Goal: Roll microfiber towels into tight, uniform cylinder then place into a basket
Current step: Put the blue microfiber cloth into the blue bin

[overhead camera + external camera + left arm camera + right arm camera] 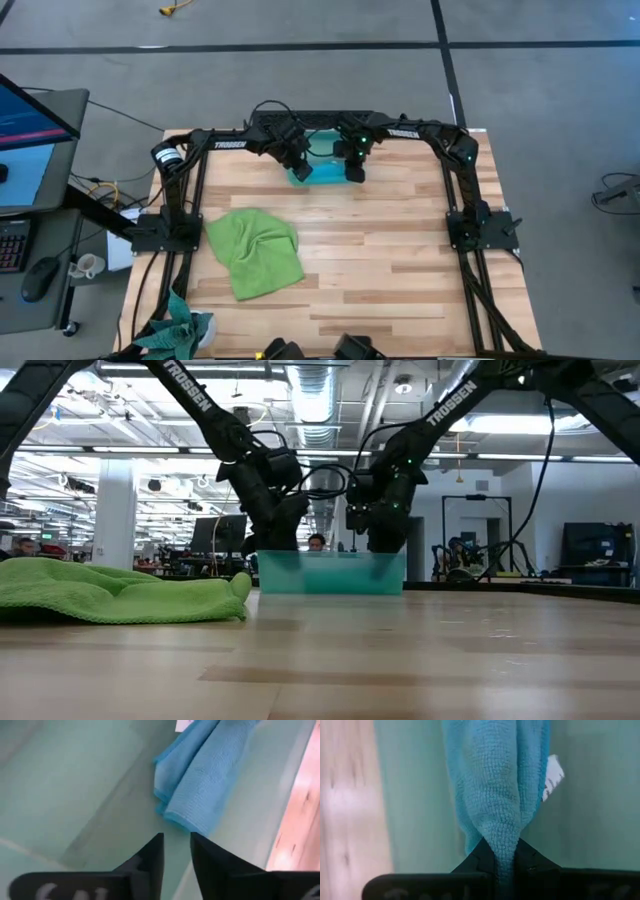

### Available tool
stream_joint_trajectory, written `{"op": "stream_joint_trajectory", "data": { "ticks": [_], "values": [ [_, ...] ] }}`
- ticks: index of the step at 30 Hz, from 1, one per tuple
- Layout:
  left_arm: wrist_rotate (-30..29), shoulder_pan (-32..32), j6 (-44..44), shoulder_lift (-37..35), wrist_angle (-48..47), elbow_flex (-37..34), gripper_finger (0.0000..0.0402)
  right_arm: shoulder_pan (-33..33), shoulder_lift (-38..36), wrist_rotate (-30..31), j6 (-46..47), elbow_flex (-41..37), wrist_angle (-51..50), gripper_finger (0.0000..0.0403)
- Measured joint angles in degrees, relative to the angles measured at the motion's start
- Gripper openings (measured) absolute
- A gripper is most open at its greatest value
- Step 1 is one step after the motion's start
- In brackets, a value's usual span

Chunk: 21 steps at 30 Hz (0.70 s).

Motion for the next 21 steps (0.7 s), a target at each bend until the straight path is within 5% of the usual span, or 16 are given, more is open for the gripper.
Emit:
{"op": "stream_joint_trajectory", "data": {
  "ticks": [5,13,21],
  "values": [
    [1.2,1.0,-0.5,0.0,0.6,0.0,0.0120,-0.2,-0.1,-0.6,-0.4,0.0,-1.9,0.0038],
    [1.2,1.9,1.8,0.0,5.9,0.0,0.0117,-0.2,-0.1,-1.1,-0.7,0.0,-1.8,0.0048],
    [1.2,1.9,4.8,0.0,7.6,0.1,0.0112,0.8,0.0,2.9,-0.4,0.0,-2.1,0.0113]
  ]
}}
